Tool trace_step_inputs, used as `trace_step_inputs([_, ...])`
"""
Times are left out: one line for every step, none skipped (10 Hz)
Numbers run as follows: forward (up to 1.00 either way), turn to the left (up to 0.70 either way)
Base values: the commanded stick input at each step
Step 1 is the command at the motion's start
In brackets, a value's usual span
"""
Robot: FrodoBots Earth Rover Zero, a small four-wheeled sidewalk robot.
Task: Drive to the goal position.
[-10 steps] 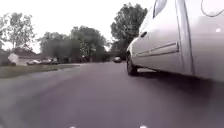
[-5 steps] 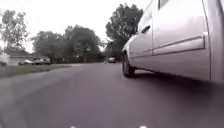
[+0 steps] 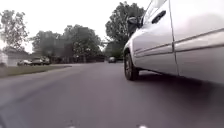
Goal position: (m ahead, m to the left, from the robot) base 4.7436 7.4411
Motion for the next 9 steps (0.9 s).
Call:
trace_step_inputs([1.0, 0.0])
trace_step_inputs([1.0, 0.0])
trace_step_inputs([1.0, 0.0])
trace_step_inputs([1.0, 0.0])
trace_step_inputs([1.0, 0.0])
trace_step_inputs([1.0, 0.0])
trace_step_inputs([1.0, 0.0])
trace_step_inputs([1.0, 0.0])
trace_step_inputs([1.0, 0.0])
